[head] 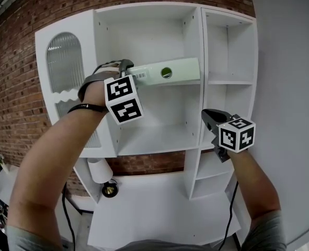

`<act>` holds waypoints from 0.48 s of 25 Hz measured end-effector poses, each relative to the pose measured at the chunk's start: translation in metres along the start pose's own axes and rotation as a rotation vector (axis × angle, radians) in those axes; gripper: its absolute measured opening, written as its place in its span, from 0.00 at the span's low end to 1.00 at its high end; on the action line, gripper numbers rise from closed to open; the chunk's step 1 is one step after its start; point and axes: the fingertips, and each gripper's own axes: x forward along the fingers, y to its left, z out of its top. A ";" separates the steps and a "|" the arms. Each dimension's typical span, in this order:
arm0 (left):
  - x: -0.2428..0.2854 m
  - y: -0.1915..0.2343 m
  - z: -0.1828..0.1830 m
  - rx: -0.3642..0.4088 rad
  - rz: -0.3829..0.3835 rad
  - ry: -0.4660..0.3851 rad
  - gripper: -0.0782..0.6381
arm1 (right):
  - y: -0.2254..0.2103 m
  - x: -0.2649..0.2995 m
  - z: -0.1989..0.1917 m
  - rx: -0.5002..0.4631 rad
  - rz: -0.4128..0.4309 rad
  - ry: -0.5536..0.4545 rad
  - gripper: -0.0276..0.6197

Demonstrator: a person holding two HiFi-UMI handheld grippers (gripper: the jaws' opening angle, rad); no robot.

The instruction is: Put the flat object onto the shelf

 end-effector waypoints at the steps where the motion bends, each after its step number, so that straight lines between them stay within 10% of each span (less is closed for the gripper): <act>1: 0.006 -0.005 -0.004 0.034 -0.006 0.022 0.49 | -0.001 0.001 -0.001 0.000 0.002 0.000 0.06; 12: 0.046 -0.017 -0.017 0.096 -0.018 0.102 0.49 | -0.010 0.020 -0.013 0.010 0.026 0.012 0.06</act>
